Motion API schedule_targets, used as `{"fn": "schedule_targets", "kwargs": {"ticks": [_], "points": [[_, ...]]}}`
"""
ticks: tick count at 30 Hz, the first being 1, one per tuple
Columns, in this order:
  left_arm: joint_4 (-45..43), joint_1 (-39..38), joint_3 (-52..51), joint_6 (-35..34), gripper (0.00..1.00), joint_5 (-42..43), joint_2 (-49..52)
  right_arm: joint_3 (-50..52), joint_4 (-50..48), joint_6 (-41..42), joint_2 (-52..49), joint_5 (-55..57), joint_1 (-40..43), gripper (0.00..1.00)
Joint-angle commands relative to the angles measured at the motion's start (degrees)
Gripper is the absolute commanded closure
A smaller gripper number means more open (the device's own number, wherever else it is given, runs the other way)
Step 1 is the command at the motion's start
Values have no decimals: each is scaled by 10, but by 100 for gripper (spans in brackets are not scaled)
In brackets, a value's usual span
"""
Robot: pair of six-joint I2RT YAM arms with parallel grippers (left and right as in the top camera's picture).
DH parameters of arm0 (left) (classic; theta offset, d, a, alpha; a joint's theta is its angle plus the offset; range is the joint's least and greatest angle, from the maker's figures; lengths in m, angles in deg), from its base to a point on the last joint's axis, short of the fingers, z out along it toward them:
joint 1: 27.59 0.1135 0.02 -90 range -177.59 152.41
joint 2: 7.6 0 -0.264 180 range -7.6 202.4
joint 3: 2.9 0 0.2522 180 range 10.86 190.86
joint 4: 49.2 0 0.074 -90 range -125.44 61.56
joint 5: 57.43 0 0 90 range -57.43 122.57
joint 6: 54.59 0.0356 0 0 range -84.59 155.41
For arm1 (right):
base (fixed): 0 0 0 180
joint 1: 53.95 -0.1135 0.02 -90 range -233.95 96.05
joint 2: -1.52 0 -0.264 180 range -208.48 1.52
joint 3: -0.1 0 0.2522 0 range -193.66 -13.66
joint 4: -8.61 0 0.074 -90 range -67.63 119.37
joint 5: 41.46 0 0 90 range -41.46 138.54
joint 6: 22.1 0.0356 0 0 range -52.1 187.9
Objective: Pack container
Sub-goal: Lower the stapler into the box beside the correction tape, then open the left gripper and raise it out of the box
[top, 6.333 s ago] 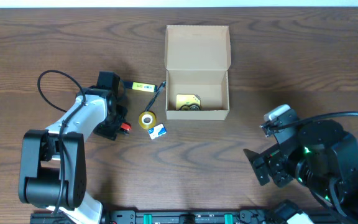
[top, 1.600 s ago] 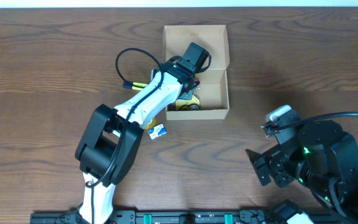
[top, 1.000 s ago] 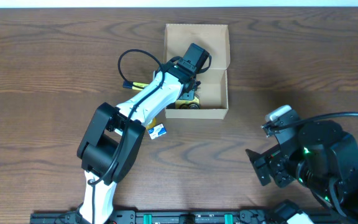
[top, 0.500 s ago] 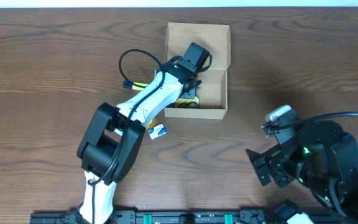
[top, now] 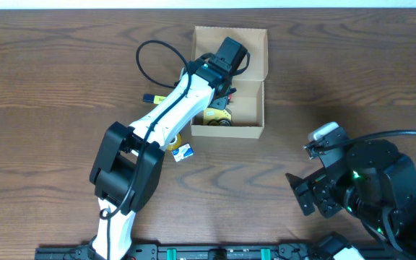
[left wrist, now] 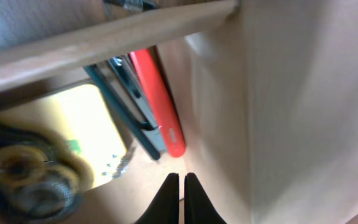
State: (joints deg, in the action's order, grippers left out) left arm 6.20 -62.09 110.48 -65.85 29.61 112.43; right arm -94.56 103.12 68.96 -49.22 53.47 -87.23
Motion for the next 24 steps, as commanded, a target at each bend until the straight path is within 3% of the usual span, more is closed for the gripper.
{"fn": "schedule_targets", "kwargs": {"ticks": [1, 6, 12, 18, 24], "points": [[26, 3, 37, 66, 94, -7, 8, 1, 0, 8, 1, 6, 10, 1], [60, 2, 82, 166, 94, -22, 8, 1, 0, 8, 1, 7, 10, 1], [229, 2, 170, 291, 94, -97, 8, 1, 0, 8, 1, 7, 10, 1], [299, 4, 215, 454, 94, -131, 8, 1, 0, 8, 1, 7, 10, 1], [360, 16, 217, 475, 94, -153, 4, 1, 0, 8, 1, 7, 10, 1]]}}
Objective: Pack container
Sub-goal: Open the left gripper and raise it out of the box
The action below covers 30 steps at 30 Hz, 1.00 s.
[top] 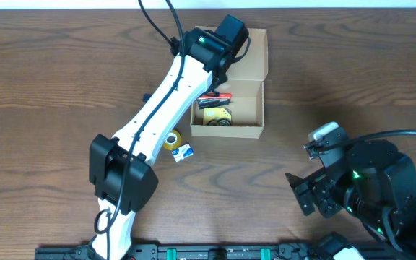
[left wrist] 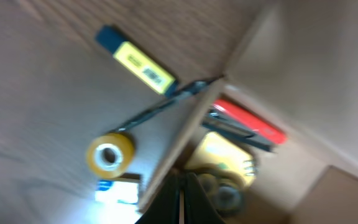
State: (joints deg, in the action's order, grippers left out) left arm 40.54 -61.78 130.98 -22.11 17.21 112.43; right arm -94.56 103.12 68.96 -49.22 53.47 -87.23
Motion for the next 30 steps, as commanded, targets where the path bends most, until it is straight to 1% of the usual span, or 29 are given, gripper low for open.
{"fn": "schedule_targets", "kwargs": {"ticks": [1, 4, 6, 9, 12, 16, 20, 27, 30], "points": [[19, 16, 12, 49, 94, -29, -2, 1, 0, 8, 1, 7, 10, 1], [11, 25, 12, 90, 94, -33, -26, 1, 0, 8, 1, 7, 10, 1], [9, 36, 12, 97, 94, -45, -48, 1, 0, 8, 1, 7, 10, 1], [9, 67, 12, 64, 94, -55, -74, 1, 0, 8, 1, 7, 10, 1], [9, 102, 12, 33, 94, -56, -80, 1, 0, 8, 1, 7, 10, 1], [1, 152, 12, -36, 94, -57, -79, 1, 0, 8, 1, 7, 10, 1], [-9, 191, 12, -45, 94, -60, -79, 1, 0, 8, 1, 7, 10, 1], [-31, 215, 12, -117, 94, -58, -79, 1, 0, 8, 1, 7, 10, 1], [-40, 214, 12, -119, 94, -57, -79, 1, 0, 8, 1, 7, 10, 1]]}}
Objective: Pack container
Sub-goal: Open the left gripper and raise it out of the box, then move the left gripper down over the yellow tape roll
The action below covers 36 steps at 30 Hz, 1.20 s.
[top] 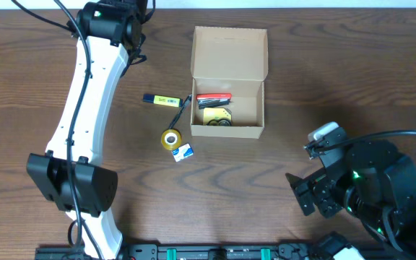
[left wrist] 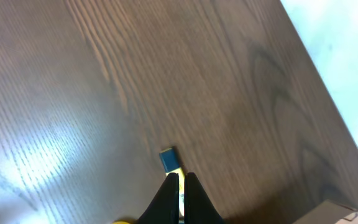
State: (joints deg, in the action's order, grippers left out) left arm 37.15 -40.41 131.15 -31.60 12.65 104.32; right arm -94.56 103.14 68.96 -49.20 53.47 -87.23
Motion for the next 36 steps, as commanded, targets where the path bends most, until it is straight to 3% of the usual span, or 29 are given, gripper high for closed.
{"fn": "schedule_targets", "kwargs": {"ticks": [1, 11, 17, 19, 23, 29, 33, 36], "points": [[-13, -2, 10, -24, 94, -12, 2, 1, 0, 8, 1, 7, 10, 1], [-31, -11, 10, 28, 94, -11, 3, 1, 0, 8, 1, 7, 10, 1], [46, -27, -3, 75, 94, 3, 3, 1, 0, 8, 1, 7, 10, 1], [65, -31, -12, 121, 94, 3, 3, 1, 0, 8, 1, 7, 10, 1], [76, -31, -21, 292, 94, 14, 3, 1, 0, 8, 1, 7, 10, 1], [95, -30, -21, 559, 94, 148, 3, 1, 0, 8, 1, 7, 10, 1], [101, -30, -21, 659, 94, 211, 3, 1, 0, 8, 1, 7, 10, 1], [99, -30, -29, 673, 94, 213, 3, 1, 0, 8, 1, 7, 10, 1]]}}
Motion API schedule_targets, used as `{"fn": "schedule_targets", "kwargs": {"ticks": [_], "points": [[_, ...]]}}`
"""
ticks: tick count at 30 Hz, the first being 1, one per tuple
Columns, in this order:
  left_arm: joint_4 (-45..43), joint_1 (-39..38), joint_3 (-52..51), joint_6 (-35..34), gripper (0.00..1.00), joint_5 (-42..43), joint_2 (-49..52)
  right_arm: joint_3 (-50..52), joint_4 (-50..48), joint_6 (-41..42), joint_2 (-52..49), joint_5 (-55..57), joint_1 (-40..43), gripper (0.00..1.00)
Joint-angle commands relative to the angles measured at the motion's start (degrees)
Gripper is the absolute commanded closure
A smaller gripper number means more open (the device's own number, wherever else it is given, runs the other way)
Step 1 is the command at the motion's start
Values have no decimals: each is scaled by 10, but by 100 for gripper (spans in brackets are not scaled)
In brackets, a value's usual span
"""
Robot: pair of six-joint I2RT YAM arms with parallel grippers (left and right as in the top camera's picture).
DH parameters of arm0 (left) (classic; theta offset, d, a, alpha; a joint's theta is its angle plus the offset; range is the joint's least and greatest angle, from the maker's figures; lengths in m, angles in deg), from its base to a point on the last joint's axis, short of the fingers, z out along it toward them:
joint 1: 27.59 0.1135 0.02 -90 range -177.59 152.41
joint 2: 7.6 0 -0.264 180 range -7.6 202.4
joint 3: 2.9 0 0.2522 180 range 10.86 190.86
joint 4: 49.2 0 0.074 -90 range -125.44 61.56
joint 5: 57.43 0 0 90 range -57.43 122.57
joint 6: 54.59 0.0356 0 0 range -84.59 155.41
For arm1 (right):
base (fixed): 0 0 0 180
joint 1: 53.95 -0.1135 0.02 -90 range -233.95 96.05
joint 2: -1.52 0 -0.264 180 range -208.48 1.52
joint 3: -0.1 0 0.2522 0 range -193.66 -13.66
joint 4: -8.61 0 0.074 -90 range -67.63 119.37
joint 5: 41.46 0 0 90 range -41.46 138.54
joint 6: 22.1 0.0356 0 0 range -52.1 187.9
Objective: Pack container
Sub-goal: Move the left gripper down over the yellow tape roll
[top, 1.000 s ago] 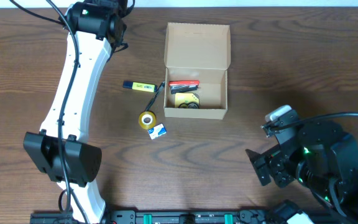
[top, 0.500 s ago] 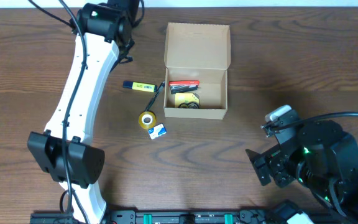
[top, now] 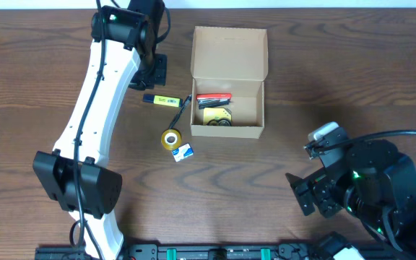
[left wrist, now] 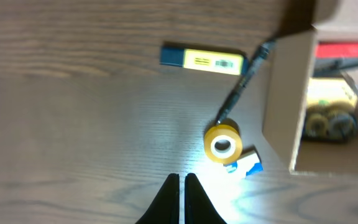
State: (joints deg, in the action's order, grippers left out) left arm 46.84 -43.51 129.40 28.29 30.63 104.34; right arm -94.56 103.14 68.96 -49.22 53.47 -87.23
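An open cardboard box (top: pixel 230 79) holds a red item (top: pixel 214 96), a yellow pad (top: pixel 211 113) and tape rolls (left wrist: pixel 331 121). To the left of the box, a yellow highlighter with a blue cap (top: pixel 162 100), a dark pen (top: pixel 181 110), a yellow tape roll (top: pixel 170 139) and a small blue-and-white item (top: pixel 184 152) lie on the table. My left gripper (left wrist: pixel 182 182) is shut and empty, raised above the table behind the highlighter (left wrist: pixel 202 60). My right gripper (top: pixel 302 193) rests at the front right, and its jaws are not readable.
The box's lid flap (top: pixel 230 45) lies open toward the back. The box's left wall (left wrist: pixel 288 99) stands right beside the pen (left wrist: pixel 241 84) and the tape roll (left wrist: pixel 221 143). The brown wooden table (top: pixel 49 108) ends at a white strip at the back.
My left gripper has moved from the table's far back left to a spot nearer the box, above the highlighter. Its camera now takes in all the loose items. The right arm is unchanged.
My left gripper was first shut inside the box, beside the red item. Then it was over the box's left wall, then far off at the back left. Now it hangs over the loose items, still shut and empty. Nothing on the table has shifted.
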Motion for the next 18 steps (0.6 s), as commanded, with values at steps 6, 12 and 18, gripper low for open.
{"fn": "schedule_targets", "kwargs": {"ticks": [6, 12, 18], "points": [[-23, 0, -83, 103, 94, 98, 2, 1, 0, 8, 1, 7, 10, 1], [-38, -3, -108, 218, 94, 160, -2, 1, 0, 8, 1, 7, 10, 1], [29, 1, -116, 326, 94, 241, -10, 1, 0, 8, 1, 7, 10, 1]]}}
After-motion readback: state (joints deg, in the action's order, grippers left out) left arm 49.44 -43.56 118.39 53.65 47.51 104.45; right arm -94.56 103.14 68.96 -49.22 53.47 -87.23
